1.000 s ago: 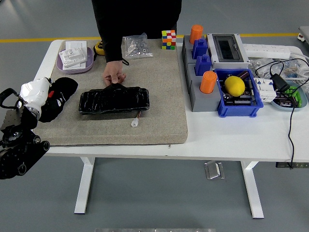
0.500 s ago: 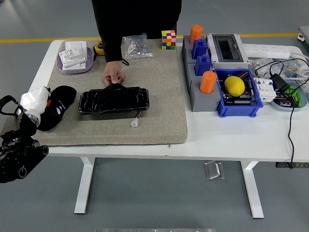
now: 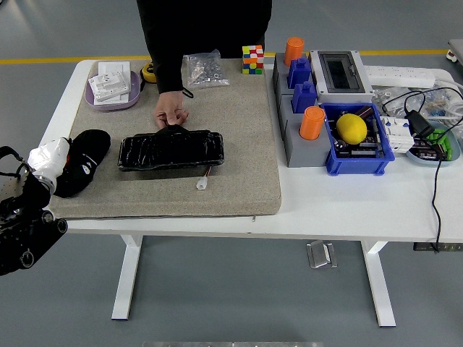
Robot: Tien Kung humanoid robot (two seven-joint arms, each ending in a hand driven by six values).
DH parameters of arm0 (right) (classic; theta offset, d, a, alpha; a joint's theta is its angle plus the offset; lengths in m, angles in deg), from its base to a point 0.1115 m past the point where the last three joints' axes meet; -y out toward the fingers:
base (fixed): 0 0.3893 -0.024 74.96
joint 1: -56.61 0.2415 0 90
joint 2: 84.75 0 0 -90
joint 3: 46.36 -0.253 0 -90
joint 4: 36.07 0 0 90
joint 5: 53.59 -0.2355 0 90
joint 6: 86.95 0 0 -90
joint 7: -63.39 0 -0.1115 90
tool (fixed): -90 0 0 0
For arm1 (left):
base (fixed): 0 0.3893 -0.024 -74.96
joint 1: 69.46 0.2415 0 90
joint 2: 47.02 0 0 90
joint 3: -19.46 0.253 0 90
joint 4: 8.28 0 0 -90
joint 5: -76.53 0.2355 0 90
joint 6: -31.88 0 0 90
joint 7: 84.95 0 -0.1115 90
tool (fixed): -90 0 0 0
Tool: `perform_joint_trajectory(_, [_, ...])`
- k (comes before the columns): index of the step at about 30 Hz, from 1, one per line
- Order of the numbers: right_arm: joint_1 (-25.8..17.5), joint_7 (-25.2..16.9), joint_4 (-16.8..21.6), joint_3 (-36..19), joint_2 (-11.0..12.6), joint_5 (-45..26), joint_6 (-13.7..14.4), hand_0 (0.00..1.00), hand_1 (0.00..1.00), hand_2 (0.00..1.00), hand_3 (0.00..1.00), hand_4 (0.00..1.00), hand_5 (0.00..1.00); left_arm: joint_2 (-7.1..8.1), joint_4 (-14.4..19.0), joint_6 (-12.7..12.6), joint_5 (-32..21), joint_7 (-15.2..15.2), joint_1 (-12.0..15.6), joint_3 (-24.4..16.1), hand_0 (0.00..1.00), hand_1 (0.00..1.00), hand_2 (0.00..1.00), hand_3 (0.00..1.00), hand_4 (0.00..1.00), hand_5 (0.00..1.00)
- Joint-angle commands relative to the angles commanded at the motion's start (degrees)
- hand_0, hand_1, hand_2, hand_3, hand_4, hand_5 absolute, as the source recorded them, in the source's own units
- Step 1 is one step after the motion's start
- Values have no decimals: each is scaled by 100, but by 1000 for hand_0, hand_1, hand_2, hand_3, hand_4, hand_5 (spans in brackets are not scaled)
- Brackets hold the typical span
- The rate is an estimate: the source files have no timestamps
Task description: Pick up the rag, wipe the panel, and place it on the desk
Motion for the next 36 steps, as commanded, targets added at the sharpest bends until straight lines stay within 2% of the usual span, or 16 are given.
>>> perform_joint_trajectory(4, [0, 8, 0, -28, -15, 35, -1, 758, 703, 715, 594, 922, 577, 39, 52, -22, -61, 55, 0, -16, 589, 795, 828, 820, 986, 411])
perform_joint_trajectory(5, [-2, 5, 0, -27, -17, 32, 0, 758, 701, 715, 594, 922, 576, 43, 58, -30, -73, 65, -1, -32, 598, 799, 829, 820, 998, 470])
perform_joint_trajectory(15, [4, 20, 0, -81, -16, 90, -2, 759, 701, 715, 594, 923, 576, 147, 247, -23, -20, 58, 4, -135, 602, 801, 832, 821, 998, 503])
perform_joint_trajectory(23, [5, 29, 0, -133, -8, 115, -4, 757, 701, 715, 593, 920, 578, 347, 746, 12, 74, 14, 75, -332, 596, 796, 826, 810, 998, 540])
perform_joint_trajectory(28, [10, 17, 0, -133, -5, 98, 3, 757, 701, 715, 593, 920, 578, 476, 925, 44, 137, -39, 80, -388, 596, 796, 826, 810, 998, 540])
perform_joint_trajectory(29, [8, 16, 0, -132, -8, 96, 2, 757, 701, 714, 592, 918, 577, 490, 925, 51, 149, -50, 79, -392, 591, 788, 820, 806, 977, 498])
perform_joint_trajectory(34, [8, 25, 0, -165, -14, 130, -1, 757, 701, 714, 592, 918, 577, 543, 919, 70, 157, -71, 84, -410, 591, 788, 820, 806, 977, 498])
perform_joint_trajectory(36, [16, 18, 0, -151, -8, 106, 5, 756, 701, 714, 592, 915, 576, 574, 971, 74, 142, -72, 95, -416, 591, 789, 816, 803, 954, 466])
